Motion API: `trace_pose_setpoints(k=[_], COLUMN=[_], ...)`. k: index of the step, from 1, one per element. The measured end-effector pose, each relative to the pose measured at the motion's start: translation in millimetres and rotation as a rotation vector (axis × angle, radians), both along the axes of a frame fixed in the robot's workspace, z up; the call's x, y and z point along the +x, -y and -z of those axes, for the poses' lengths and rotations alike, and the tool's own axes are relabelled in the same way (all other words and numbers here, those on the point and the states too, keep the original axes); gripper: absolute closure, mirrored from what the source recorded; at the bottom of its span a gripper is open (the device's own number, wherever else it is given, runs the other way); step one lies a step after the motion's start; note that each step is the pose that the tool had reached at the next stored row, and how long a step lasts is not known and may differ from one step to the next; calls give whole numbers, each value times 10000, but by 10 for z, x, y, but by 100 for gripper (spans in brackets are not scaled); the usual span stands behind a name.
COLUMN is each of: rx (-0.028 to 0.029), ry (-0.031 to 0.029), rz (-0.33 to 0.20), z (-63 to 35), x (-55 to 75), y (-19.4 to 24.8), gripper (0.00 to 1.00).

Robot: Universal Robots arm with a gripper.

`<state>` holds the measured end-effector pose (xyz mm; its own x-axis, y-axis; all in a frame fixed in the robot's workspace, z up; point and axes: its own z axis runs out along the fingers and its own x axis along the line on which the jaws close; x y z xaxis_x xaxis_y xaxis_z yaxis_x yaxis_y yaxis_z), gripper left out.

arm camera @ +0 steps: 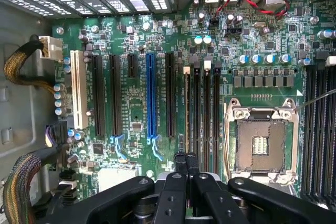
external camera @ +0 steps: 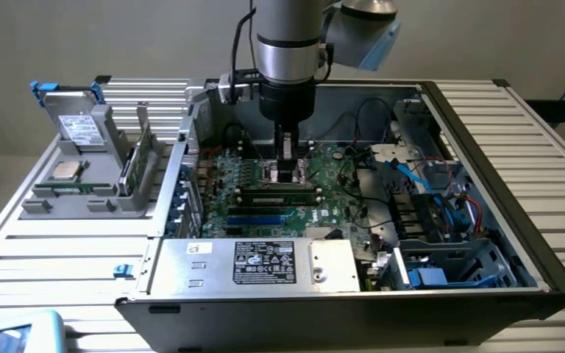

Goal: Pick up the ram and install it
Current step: 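Press down the ram until it locks into place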

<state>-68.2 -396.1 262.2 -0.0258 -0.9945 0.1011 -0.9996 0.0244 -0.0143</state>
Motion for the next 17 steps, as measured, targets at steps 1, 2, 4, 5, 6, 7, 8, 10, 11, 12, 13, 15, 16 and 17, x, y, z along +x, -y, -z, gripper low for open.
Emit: trace_pose_setpoints(k=[1,2,4,5,6,7,8,10,11,12,13,15,16,17], rx=[0,0,0,1,0,0,0,0,2,2,3,4,3,3], ry=[0,0,0,0,0,0,0,0,-1,-1,0,0,0,0], rz=[0,0,0,0,0,0,0,4,48,145,286,599,753,907], z=[0,0,0,0,0,0,0,0,0,0,0,2,2,3], x=[0,0,0,0,0,0,0,0,0,0,0,0,0,0], y=[0,0,0,0,0,0,0,0,0,0,1,2,2,3], gripper=[89,89,89,89,89,89,89,89,89,89,89,89,89,89])
